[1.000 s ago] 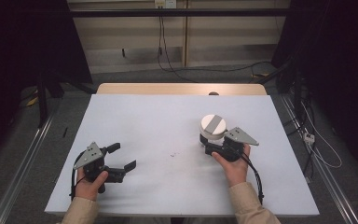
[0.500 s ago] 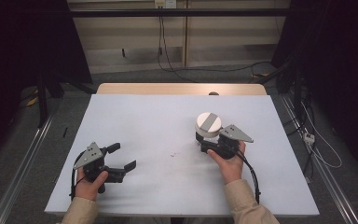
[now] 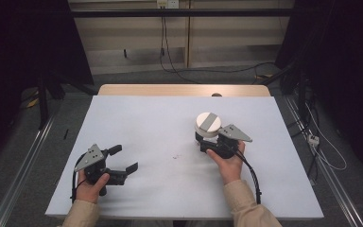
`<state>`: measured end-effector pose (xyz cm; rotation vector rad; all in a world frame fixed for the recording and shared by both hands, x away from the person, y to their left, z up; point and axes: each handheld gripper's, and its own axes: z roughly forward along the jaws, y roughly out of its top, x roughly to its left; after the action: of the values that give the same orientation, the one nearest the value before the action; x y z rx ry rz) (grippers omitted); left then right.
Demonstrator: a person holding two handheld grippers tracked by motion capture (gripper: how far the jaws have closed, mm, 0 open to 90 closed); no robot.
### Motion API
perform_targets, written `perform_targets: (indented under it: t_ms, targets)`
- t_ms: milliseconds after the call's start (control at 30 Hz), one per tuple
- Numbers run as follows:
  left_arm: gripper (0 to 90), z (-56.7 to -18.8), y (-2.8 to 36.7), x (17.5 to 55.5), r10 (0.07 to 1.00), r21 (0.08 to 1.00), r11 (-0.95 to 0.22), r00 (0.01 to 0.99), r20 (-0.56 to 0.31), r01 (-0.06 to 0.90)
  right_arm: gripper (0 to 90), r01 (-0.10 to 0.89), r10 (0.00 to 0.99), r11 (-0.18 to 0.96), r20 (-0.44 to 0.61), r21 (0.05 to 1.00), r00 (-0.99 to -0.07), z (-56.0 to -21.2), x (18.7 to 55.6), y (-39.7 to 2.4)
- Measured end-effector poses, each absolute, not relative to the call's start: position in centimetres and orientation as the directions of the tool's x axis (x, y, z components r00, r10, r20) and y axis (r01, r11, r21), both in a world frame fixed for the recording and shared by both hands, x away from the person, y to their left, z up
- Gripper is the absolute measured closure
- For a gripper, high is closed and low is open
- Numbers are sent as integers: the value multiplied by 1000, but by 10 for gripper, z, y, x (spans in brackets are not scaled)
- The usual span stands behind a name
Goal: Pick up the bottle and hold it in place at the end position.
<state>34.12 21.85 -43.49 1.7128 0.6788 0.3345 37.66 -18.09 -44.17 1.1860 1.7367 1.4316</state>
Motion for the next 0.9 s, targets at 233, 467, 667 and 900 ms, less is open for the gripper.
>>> perform_targets:
  t_ms: [233, 467, 667, 900]
  targets:
    - [33, -435, 218, 341, 599, 958, -126, 790, -135, 259, 192, 264, 897, 32, 88, 964, -433, -441, 380, -178]
    - [33, -435, 218, 341, 599, 957, -124, 788, -138, 262, 192, 262, 896, 32, 88, 964, -435, -442, 384, -173]
    - [33, -435, 218, 341, 600, 957, -125, 788, -137, 262, 192, 267, 894, 35, 89, 963, -438, -444, 388, -167]
    - [33, -435, 219, 341, 599, 957, -124, 788, -138, 262, 192, 266, 890, 48, 80, 963, -449, -445, 392, -159]
